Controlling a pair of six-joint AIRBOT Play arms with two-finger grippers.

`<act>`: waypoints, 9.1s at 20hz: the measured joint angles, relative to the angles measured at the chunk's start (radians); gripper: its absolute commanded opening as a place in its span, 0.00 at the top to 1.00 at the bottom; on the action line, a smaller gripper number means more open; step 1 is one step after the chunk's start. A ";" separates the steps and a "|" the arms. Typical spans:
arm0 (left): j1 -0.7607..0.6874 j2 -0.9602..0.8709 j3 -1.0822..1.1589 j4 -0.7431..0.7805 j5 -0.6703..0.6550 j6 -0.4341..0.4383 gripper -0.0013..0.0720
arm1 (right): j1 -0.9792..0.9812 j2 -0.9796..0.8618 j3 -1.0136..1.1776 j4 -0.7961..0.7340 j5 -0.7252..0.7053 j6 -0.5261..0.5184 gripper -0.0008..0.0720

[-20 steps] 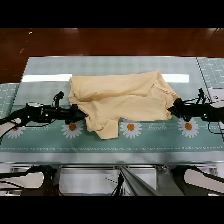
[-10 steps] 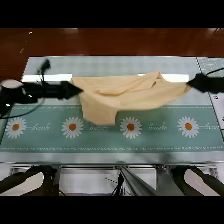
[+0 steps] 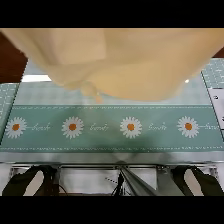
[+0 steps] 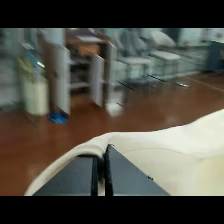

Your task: Fold the shirts.

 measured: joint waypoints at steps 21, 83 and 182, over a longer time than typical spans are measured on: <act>0.010 -0.159 0.221 0.444 -0.757 -0.426 0.95 | 0.002 -0.175 0.277 -0.353 0.807 0.104 0.95; 0.111 -0.270 -1.091 0.441 -0.429 -0.198 0.19 | -0.077 -0.674 -0.235 -0.352 0.606 -0.051 0.35; -0.222 -0.780 -0.232 0.069 -0.247 -0.166 0.95 | 0.072 -0.837 -0.407 0.410 0.009 -0.225 0.95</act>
